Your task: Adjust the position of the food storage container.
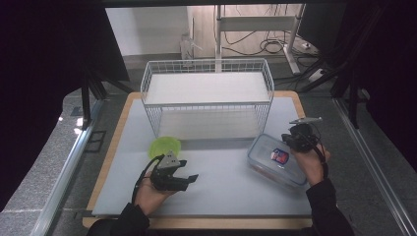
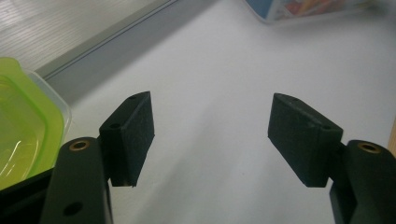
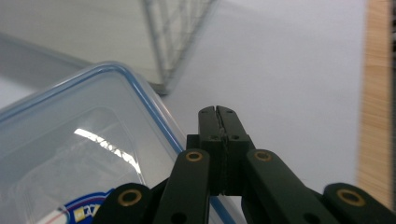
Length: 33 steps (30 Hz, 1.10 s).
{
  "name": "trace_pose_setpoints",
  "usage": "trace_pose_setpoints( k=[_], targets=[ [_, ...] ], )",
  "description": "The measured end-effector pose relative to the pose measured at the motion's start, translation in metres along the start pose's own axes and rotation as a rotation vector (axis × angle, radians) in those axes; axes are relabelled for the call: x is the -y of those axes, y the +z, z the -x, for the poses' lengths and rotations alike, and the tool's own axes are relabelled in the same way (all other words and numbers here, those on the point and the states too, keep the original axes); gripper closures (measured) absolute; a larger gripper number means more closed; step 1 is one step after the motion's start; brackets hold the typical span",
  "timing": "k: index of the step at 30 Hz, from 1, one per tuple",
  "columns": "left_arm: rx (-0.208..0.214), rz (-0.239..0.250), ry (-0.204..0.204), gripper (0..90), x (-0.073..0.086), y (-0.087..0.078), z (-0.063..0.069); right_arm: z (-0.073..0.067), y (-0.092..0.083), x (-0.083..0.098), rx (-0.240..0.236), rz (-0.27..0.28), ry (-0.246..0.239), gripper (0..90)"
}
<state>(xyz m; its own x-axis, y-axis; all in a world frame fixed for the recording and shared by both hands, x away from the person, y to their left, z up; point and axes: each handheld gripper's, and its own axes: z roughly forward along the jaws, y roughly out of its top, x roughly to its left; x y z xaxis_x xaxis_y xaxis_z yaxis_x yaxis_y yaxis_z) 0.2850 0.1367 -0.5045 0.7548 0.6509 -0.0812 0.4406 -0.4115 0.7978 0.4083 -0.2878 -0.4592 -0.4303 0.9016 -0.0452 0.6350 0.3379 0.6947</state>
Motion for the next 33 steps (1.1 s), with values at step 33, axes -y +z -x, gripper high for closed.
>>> trace_pose_setpoints(
  k=[33],
  targets=[
    [0.032,0.002,0.003,45.6,-0.003,0.004,0.002,0.013,-0.061,0.079,0.085,0.028,0.083,90.0]
  ],
)
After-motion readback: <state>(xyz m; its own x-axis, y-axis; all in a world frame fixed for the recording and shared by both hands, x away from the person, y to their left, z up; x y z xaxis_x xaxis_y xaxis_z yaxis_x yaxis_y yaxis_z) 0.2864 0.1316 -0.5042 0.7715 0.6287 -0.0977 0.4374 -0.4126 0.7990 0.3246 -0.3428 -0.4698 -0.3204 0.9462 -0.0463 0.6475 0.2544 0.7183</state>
